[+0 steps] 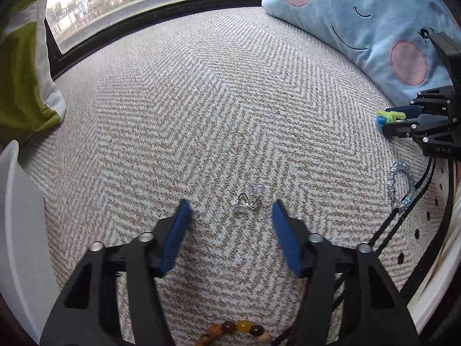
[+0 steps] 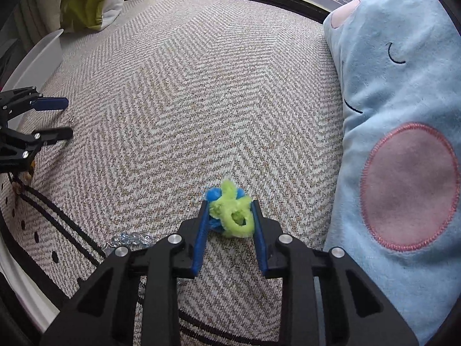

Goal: Organize jewelry
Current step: 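Grasp the silver ring with the left gripper while the right gripper grasps the green-blue hair tie, then carry the ring and hair tie to the white tray and release both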

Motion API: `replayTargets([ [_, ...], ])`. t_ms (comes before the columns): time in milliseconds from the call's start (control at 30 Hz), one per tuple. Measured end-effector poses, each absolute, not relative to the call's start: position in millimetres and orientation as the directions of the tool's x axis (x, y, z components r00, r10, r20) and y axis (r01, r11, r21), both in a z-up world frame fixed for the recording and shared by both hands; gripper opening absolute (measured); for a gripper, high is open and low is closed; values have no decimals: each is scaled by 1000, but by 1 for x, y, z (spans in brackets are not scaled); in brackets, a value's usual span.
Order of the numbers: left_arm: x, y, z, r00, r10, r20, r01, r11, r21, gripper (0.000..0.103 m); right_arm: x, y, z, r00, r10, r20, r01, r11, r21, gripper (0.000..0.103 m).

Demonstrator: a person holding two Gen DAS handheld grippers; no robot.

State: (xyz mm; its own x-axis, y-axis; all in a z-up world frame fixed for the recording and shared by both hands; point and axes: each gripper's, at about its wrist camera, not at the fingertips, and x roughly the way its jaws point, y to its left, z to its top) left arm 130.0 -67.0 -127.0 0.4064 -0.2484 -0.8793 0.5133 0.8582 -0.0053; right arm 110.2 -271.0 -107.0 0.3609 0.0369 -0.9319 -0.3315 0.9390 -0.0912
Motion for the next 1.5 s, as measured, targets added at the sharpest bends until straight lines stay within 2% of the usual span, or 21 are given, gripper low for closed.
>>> replayTargets([
  [100, 130, -63, -124, 414, -253, -875, 510, 860, -7, 29, 111, -272, -109, 361, 35, -932, -335, 938, -94, 27],
  [167, 133, -59, -123, 414, -253, -874, 506, 862, -10, 8, 109, -271, -109, 361, 36, -932, -337, 937, -95, 26],
  [200, 134, -57, -123, 412, -257, -874, 507, 862, -14, 3, 109, -270, -109, 362, 34, -932, -338, 936, -97, 26],
  [567, 135, -54, -120, 414, -256, -874, 505, 863, -13, 3, 103, -273, -105, 365, 40, -930, -333, 939, -90, 26],
  [667, 135, -50, -119, 381, -276, -882, 512, 858, -47, 3, 103, -274, -105, 360, 43, -932, -329, 941, -83, 26],
  [700, 134, -51, -117, 392, -276, -878, 509, 860, -43, 15, 103, -274, -105, 360, 43, -932, -328, 941, -83, 26],
  [733, 135, -51, -116, 387, -288, -876, 509, 859, -57, 39, 103, -275, -105, 359, 45, -932, -326, 942, -80, 26],
  [800, 135, -51, -114, 390, -297, -871, 500, 863, -70, 58, 104, -277, -105, 357, 52, -933, -324, 943, -71, 26],
  [1000, 143, -64, -117, 391, -274, -878, 504, 863, -45, 57, 106, -280, -104, 353, 59, -934, -323, 944, -63, 26],
  [1067, 146, -68, -121, 387, -265, -883, 503, 864, -39, 45, 106, -281, -104, 354, 62, -933, -321, 945, -59, 26],
  [1133, 146, -72, -122, 407, -250, -879, 511, 860, -8, 25, 107, -282, -103, 355, 64, -932, -320, 946, -57, 26],
  [1167, 146, -72, -122, 409, -253, -877, 510, 860, -10, 22, 107, -283, -103, 356, 66, -932, -319, 946, -55, 26],
  [1500, 140, -60, -109, 413, -256, -874, 500, 866, -18, 21, 108, -283, -89, 375, 92, -922, -322, 946, -36, 26],
])
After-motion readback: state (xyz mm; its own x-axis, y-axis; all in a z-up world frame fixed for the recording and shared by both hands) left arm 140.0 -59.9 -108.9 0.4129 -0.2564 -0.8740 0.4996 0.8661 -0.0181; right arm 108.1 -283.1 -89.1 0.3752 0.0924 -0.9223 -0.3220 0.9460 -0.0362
